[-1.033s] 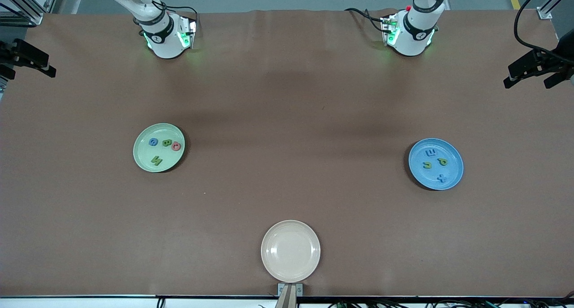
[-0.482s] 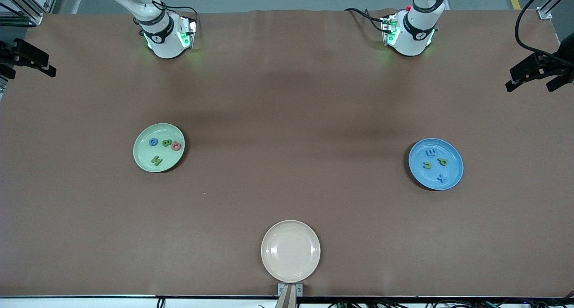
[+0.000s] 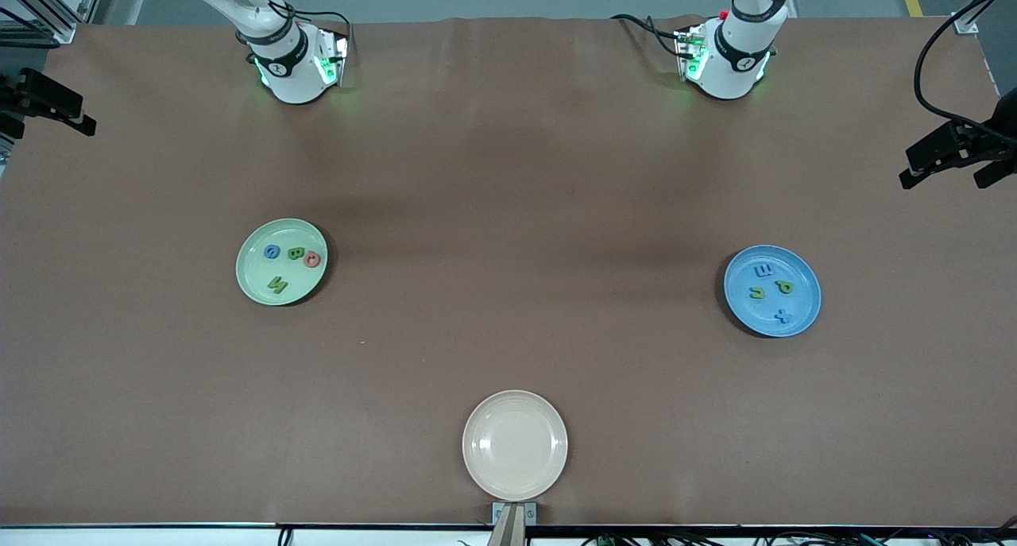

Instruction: Sort upper and lower case letters into plates

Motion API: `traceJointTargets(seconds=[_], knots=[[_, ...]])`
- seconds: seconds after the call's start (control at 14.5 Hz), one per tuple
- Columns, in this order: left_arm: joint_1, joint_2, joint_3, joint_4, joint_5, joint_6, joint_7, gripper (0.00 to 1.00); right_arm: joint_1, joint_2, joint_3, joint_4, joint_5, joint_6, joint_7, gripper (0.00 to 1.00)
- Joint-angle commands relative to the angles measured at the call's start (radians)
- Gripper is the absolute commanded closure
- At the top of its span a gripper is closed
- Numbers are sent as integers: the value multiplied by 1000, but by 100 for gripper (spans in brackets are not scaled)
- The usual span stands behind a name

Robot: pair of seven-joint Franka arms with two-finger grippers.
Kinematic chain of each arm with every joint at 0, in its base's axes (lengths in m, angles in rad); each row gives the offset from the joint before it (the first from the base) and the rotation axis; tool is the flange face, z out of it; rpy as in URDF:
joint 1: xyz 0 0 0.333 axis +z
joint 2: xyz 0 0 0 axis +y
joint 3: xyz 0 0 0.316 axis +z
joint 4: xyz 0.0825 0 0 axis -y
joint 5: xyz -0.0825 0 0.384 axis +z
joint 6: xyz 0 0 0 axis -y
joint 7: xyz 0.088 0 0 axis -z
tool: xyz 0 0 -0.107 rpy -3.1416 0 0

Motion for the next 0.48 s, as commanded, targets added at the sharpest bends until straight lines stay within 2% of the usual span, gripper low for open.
traceJointTargets(seconds=[0.0,0.41], knots=[[-2,6,1,28,15,-17,-8,0,-11,-13,9,-6,2,-4,13,0],[0,6,1,28,12,-16,-8,0,-17,-13,3,-4,11,-5,15,0]])
